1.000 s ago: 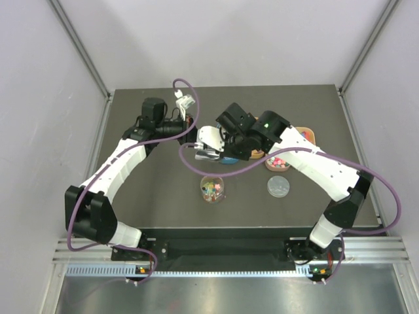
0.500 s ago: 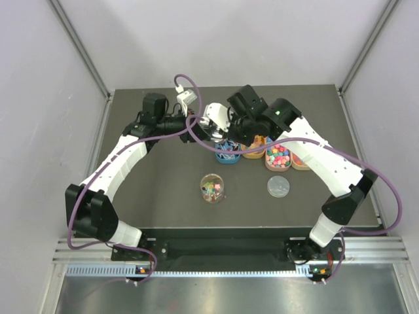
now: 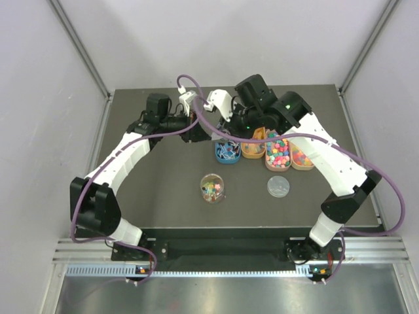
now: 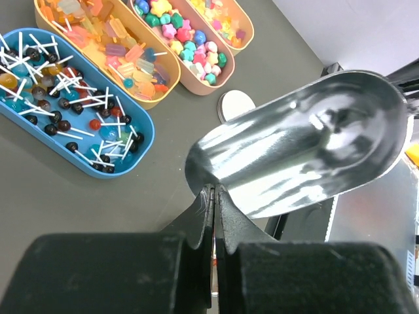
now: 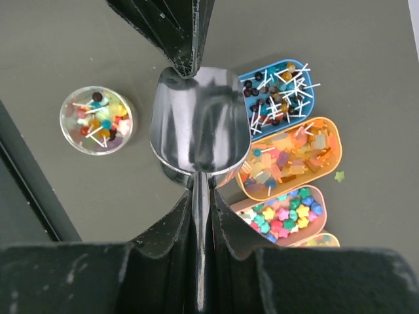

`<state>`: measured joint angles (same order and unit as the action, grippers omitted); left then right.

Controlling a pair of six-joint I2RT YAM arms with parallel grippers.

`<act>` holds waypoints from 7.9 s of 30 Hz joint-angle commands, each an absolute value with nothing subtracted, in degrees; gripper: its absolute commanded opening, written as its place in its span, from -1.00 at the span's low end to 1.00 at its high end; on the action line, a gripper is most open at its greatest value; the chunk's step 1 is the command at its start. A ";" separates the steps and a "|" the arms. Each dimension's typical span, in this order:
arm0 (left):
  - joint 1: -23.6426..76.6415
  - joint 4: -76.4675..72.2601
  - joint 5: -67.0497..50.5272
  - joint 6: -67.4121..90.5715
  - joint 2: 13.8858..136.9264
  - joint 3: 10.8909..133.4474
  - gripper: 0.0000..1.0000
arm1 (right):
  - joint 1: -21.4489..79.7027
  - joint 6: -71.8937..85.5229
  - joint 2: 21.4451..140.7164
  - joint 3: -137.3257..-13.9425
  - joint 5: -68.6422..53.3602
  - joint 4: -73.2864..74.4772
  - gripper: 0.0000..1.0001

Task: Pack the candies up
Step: Scoop the fake candies from the storage box.

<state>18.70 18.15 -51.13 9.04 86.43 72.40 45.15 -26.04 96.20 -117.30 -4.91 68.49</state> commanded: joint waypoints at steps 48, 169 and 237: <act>20.83 13.97 -18.90 2.73 114.79 98.44 -1.00 | -2.08 7.73 74.71 -72.52 9.49 61.00 -1.00; 23.82 18.81 -27.42 1.14 105.74 77.26 -1.00 | -6.24 -4.48 102.05 -66.36 0.09 37.36 -1.00; 26.37 22.68 -24.26 -3.25 104.60 82.35 -1.00 | -6.86 -11.24 62.94 -39.37 -7.03 2.88 -1.00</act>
